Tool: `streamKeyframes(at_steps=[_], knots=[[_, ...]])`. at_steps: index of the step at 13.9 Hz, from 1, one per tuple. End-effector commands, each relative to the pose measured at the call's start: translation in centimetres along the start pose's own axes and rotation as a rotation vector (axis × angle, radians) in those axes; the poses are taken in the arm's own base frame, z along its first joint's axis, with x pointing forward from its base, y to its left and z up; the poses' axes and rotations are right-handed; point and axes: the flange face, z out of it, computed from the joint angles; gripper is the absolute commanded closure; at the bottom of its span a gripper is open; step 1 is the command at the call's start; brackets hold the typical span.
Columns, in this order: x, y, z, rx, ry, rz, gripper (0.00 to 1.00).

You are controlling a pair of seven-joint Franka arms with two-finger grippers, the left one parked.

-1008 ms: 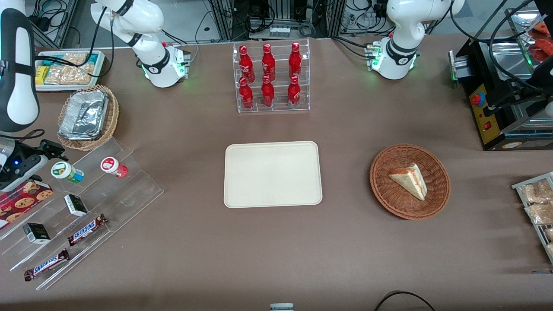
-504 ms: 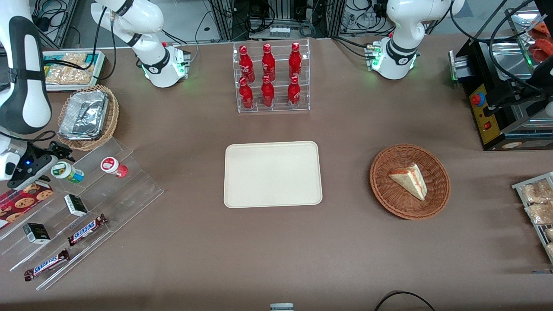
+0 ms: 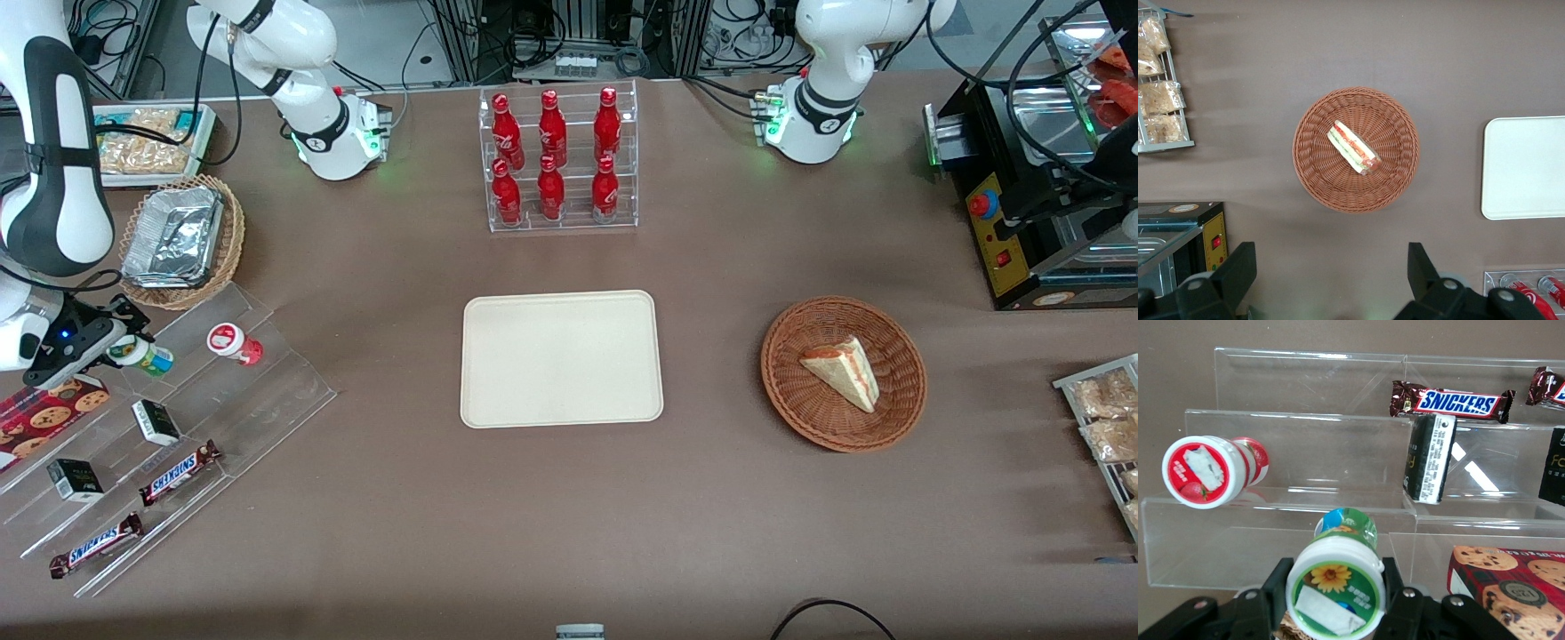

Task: Place green gum on tray
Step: 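Close the right gripper around the green-labelled gum bottle, then lift the green gum bottle and carry it toward the cream tray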

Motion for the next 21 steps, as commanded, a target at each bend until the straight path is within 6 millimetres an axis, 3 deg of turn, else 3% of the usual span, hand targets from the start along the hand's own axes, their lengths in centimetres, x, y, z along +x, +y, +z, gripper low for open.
streamKeyframes(at_steps=[1,4,5,8,10,15,19,21], knots=[[0.5,-0.6,-2.6,-0.001,0.006,-0.016,1.00],[4.9,-1.4,-8.5,0.033,-0.024,0.021,1.00],[6.3,-2.0,-9.6,0.051,-0.040,0.050,1.00],[11.6,-5.5,-10.7,0.066,-0.059,0.137,1.00],[15.7,-9.1,-10.8,0.062,-0.065,0.200,1.00],[25.6,-19.0,-7.0,0.117,-0.090,0.396,1.00],[33.8,-28.2,-3.9,0.108,-0.073,0.576,1.00],[36.5,-31.6,-1.3,0.129,-0.079,0.679,1.00]])
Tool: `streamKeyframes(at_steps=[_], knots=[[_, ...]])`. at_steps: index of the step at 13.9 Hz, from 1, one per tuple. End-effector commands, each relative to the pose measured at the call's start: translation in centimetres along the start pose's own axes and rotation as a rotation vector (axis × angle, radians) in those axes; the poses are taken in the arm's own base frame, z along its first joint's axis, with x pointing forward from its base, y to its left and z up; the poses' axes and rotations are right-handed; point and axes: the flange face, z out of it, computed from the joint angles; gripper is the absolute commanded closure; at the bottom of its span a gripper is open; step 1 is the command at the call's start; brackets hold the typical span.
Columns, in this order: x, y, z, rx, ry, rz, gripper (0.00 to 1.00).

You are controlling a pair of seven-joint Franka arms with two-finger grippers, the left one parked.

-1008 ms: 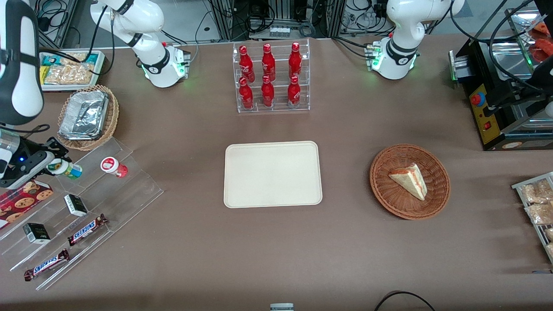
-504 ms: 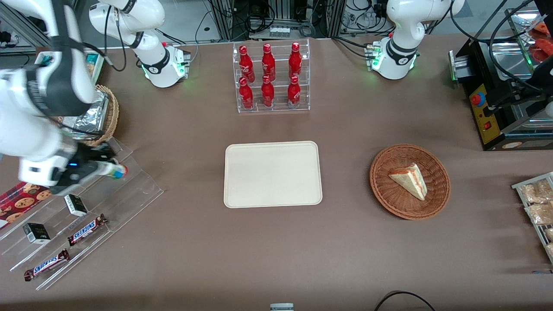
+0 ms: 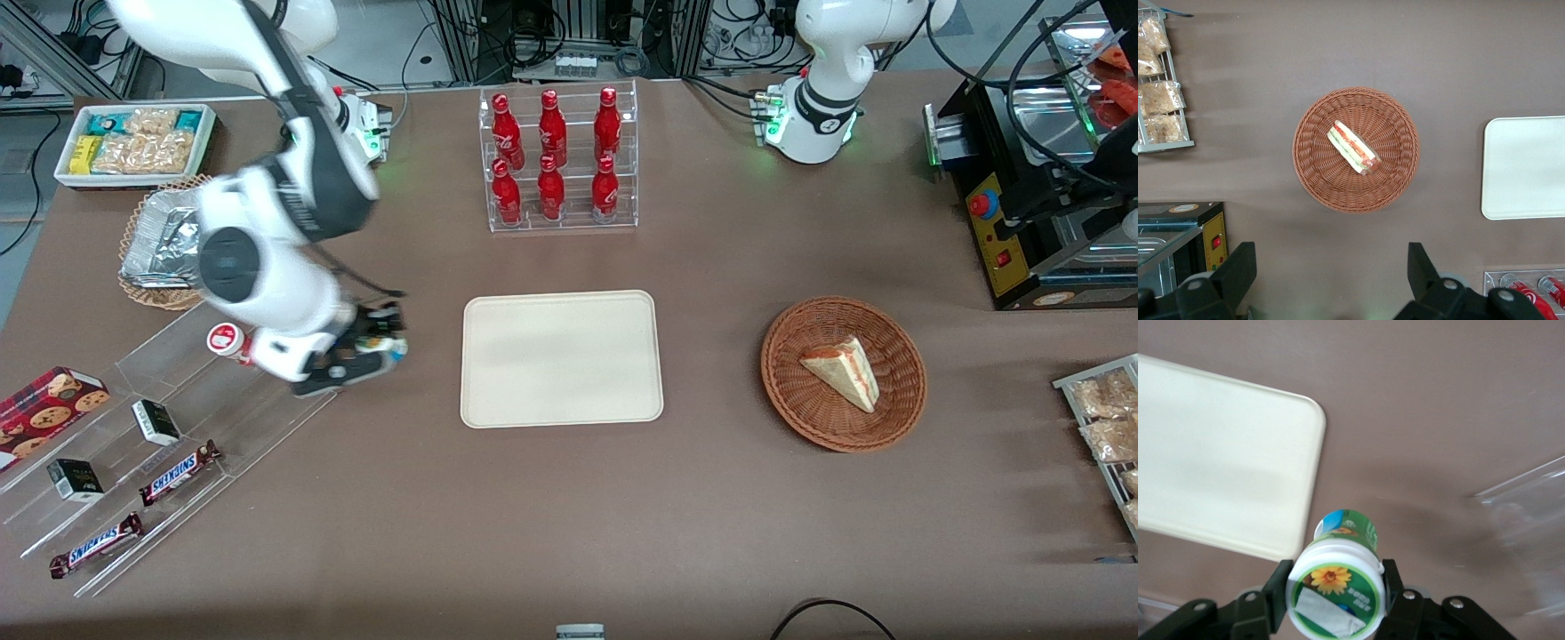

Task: Place green gum on tray
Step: 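Lift the green gum bottle and carry it toward the cream tray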

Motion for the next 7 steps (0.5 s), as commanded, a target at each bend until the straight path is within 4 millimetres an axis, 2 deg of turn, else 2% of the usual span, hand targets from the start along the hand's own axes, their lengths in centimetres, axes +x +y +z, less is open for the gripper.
streamKeyframes(at_steps=[1,3,7], knots=[[1.9,-5.3,3.0,0.053,0.020,0.110,1.00],[1.9,-9.9,5.7,0.052,0.050,0.147,1.00],[3.5,-15.3,8.9,0.044,0.070,0.229,1.00]])
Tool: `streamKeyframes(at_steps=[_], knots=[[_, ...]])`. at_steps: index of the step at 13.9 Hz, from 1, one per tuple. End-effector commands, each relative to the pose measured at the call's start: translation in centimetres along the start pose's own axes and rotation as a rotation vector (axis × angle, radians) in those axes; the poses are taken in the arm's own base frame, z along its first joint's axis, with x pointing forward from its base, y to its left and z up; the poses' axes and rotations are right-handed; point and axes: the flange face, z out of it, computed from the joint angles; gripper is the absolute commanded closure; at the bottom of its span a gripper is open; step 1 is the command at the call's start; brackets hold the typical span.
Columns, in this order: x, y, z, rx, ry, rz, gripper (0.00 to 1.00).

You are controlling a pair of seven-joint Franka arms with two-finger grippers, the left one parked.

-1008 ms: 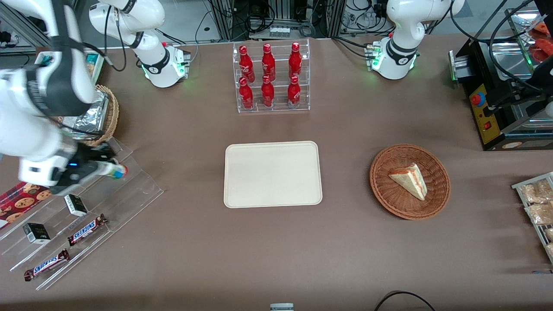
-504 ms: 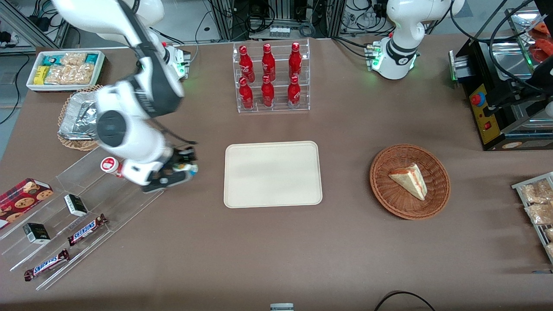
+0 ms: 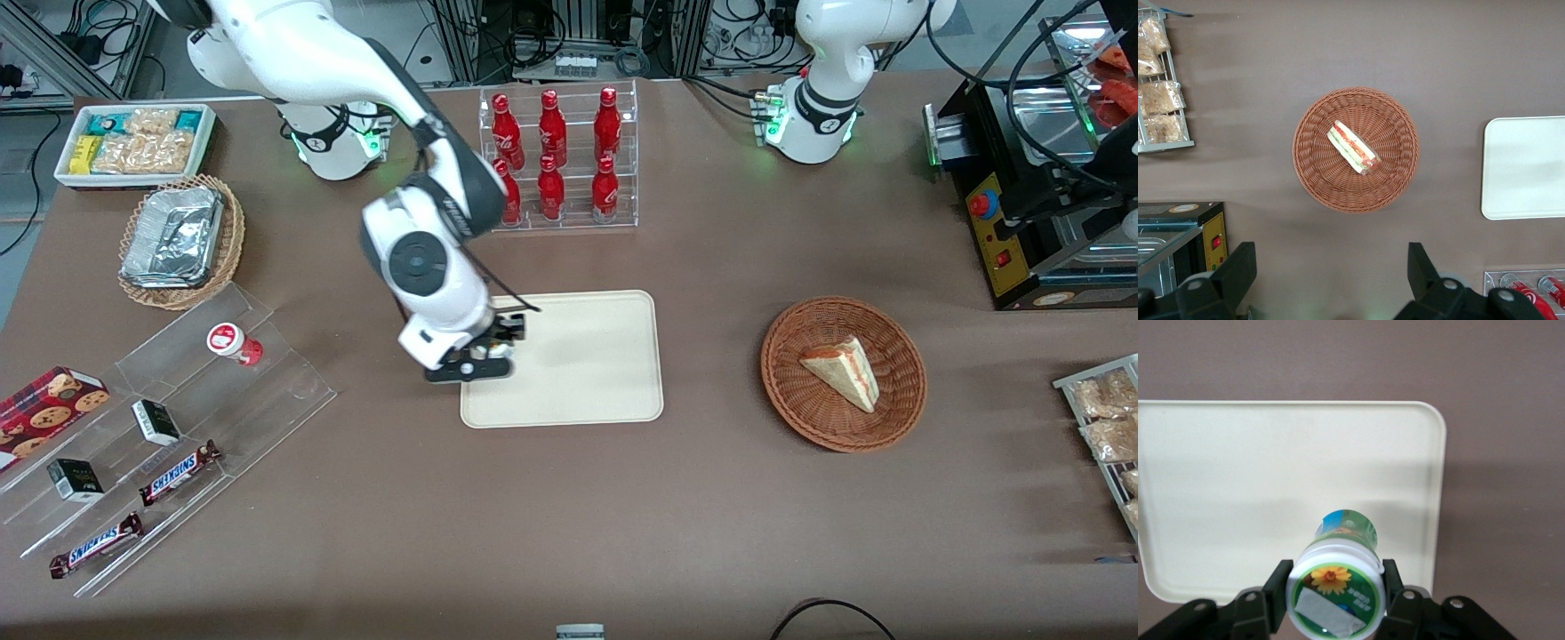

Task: Place green gum on tray
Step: 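Lower the green gum bottle onto the cream tray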

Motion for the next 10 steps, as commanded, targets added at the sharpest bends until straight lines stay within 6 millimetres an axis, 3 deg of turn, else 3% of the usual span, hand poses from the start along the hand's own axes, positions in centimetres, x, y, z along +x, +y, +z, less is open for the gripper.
streamKeyframes(at_steps=[1,10], knots=[[1.6,-3.0,1.5,0.020,0.030,0.053,1.00],[-0.2,-6.4,6.1,0.011,0.045,0.064,1.00]])
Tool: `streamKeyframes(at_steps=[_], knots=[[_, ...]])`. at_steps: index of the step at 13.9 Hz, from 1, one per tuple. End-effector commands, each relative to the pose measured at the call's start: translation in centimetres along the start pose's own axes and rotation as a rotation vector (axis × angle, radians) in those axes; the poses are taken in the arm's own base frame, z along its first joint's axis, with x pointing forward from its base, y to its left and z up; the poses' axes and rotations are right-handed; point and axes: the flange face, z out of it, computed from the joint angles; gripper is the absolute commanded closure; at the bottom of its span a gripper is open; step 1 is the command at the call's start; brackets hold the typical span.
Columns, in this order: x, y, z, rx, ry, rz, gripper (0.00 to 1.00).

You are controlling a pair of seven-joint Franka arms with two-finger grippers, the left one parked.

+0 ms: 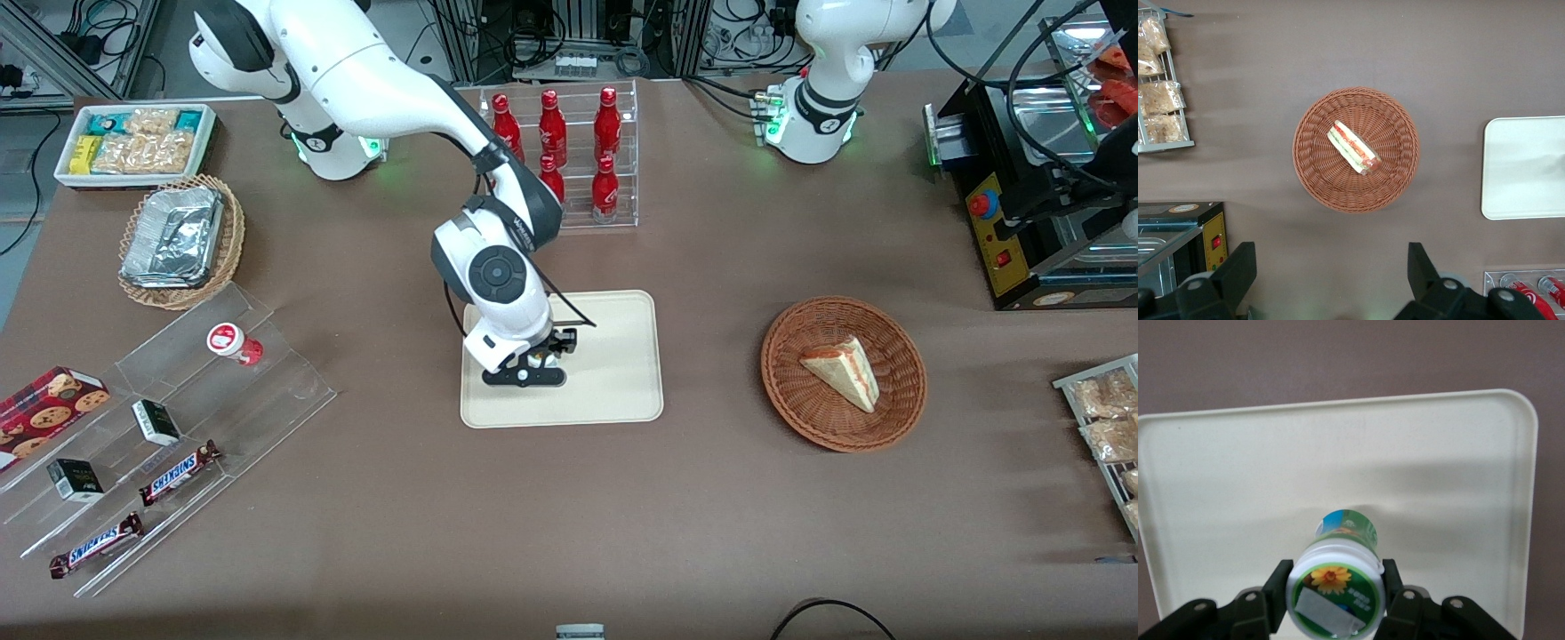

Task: Place green gum on tray
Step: 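Lower the green gum bottle onto the cream tray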

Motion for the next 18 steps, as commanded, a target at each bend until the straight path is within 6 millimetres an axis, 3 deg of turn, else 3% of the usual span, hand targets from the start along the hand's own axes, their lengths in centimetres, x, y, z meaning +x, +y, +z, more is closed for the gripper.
streamKeyframes(at_steps=[1,11,12,13,14,18], knots=[[0.2,-1.0,0.6,0.016,0.013,0.014,1.00],[-0.2,-1.7,3.9,0.010,0.042,-0.007,1.00],[-0.2,-1.7,4.0,0.006,0.045,-0.011,0.74],[-0.1,-1.6,4.0,0.006,0.045,-0.009,0.41],[-0.1,-1.6,4.0,0.005,0.045,-0.012,0.00],[-0.1,-1.5,4.1,-0.034,0.076,-0.054,0.00]])
